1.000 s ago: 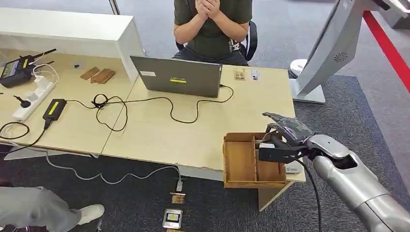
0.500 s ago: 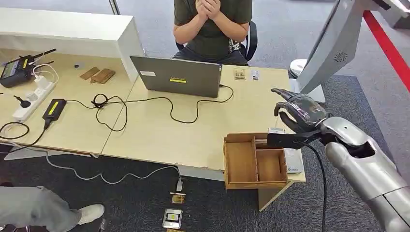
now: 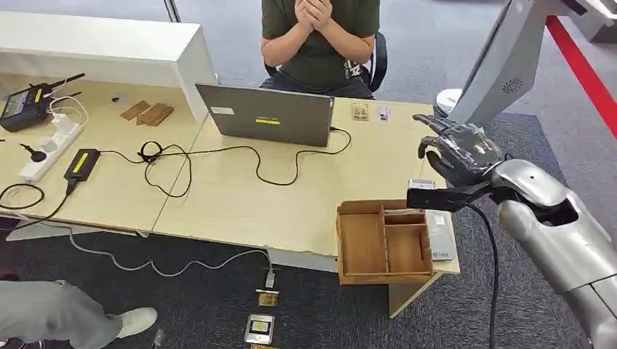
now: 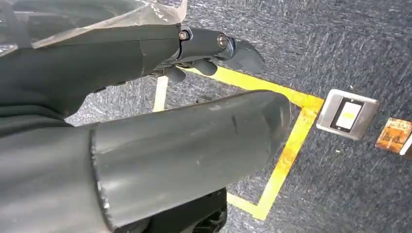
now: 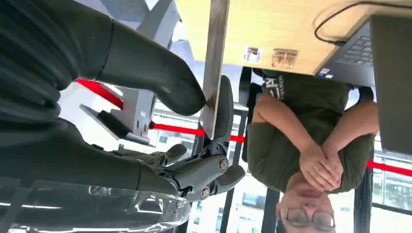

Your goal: Pass the card to the sensor for recognition and then transmit it.

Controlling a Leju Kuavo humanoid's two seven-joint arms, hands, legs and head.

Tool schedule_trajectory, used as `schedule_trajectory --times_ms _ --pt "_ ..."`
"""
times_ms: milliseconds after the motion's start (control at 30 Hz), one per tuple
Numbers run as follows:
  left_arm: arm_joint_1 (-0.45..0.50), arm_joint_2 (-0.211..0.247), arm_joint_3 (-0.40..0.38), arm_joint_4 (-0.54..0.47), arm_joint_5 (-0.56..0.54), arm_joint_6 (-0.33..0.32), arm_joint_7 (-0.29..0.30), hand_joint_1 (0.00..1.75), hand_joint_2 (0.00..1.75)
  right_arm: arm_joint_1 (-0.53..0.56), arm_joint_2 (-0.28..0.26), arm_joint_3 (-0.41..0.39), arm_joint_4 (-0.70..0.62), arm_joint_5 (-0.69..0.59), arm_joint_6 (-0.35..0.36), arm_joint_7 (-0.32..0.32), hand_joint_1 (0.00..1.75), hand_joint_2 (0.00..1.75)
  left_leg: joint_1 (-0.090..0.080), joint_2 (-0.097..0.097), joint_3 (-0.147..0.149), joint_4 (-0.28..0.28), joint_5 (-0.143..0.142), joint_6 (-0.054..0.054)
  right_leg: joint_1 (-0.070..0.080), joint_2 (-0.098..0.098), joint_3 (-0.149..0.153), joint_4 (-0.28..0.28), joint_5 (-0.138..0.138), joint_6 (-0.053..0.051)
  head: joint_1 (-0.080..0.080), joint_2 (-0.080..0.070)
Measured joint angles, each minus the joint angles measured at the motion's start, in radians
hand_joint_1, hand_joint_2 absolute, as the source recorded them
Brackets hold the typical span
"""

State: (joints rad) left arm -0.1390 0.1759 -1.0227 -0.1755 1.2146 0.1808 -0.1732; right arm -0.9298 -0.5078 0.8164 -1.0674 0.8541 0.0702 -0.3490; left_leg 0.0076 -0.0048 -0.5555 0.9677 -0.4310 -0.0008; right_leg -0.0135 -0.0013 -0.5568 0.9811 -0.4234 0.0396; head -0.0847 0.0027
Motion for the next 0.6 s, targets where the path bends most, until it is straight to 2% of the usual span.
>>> schedule_trajectory --times_ms 233,600 --pt "-0.001 -0.002 0.0 0.0 0.005 0.002 -0.001 0.0 0.0 -0.061 0.045 0.008 0.031 0.017 -0.043 -0.031 1.75 1.75 0.0 0.0 0.0 0.0 0.0 0.0 0.0 0.0 0.0 0.0 0.0 0.0 0.0 0.0" --pt "-0.002 -0.002 -0.005 0.0 -0.003 0.0 -0.004 0.0 0.0 -0.126 0.149 0.011 0.181 0.039 -0.118 -0.066 1.75 1.75 0.0 0.0 0.0 0.0 0.0 0.0 0.0 0.0 0.0 0.0 0.0 0.0 0.001 0.0"
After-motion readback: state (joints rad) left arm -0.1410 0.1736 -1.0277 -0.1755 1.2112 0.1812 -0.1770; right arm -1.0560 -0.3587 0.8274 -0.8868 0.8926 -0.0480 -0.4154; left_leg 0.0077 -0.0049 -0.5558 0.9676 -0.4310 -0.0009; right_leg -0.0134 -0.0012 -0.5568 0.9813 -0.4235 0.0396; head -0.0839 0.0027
